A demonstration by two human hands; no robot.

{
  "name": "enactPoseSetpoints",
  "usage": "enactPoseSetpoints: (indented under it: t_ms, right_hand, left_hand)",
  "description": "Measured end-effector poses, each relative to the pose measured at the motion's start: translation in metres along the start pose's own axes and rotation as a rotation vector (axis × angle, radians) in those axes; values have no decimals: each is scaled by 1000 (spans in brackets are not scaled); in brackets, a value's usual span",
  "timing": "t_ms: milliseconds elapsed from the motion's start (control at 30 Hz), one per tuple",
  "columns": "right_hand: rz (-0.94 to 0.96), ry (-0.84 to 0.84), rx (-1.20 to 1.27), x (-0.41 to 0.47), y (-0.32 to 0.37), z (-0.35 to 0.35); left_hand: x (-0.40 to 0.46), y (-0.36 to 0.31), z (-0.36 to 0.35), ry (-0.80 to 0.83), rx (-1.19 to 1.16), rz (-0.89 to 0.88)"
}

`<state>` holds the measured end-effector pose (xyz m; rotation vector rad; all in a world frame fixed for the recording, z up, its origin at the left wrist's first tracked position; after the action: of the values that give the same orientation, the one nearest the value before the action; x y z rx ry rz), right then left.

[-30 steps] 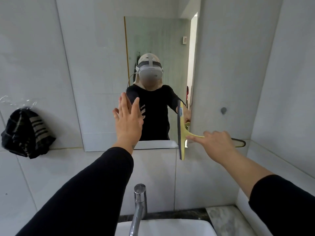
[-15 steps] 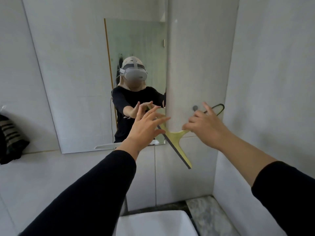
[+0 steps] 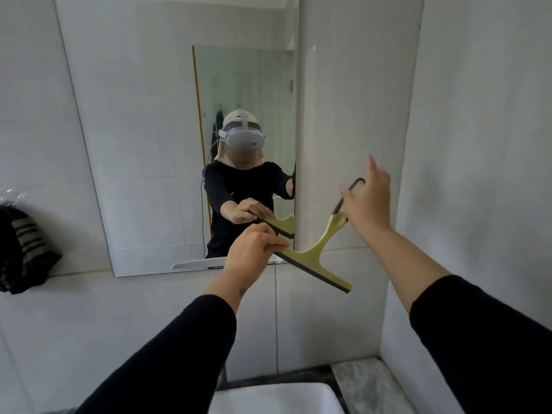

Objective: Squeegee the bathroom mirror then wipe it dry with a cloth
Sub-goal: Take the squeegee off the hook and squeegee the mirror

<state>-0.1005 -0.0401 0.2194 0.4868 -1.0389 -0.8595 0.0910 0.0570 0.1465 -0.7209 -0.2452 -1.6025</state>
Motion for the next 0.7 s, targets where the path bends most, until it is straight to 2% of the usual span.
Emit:
enactPoseSetpoints:
  t_ms: [67,167,367,533,700]
  right_hand:
    - [-155,-78,162,9,-23,-2]
    - [-255,-63,213,17,-49,-20]
    - [-230,-71,144,33,-80,-45]
    - [-165,-126,28,50,-98,-48]
    - [-113,-154,17,57,-105,-48]
  left_hand:
    - [-2,5,-16,-13,-14,29]
    - [-7,15,-52,36,-79,91]
    - [-11,38,-122,120,-388,214]
    - [-6,49,-165,161,-740,376]
    - [-1,48,-184,144,-858,424]
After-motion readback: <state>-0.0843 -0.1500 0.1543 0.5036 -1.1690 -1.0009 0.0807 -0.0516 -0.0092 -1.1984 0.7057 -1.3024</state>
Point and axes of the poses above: each hand's wrist, its own x-axis towards the middle knuckle, its own z-axis out of the back of the hand, y = z × x, the point moved 8 cm from there along x, towards the middle knuckle, and after that the axes turned 13 degrees about y, right-handed, at the moved point
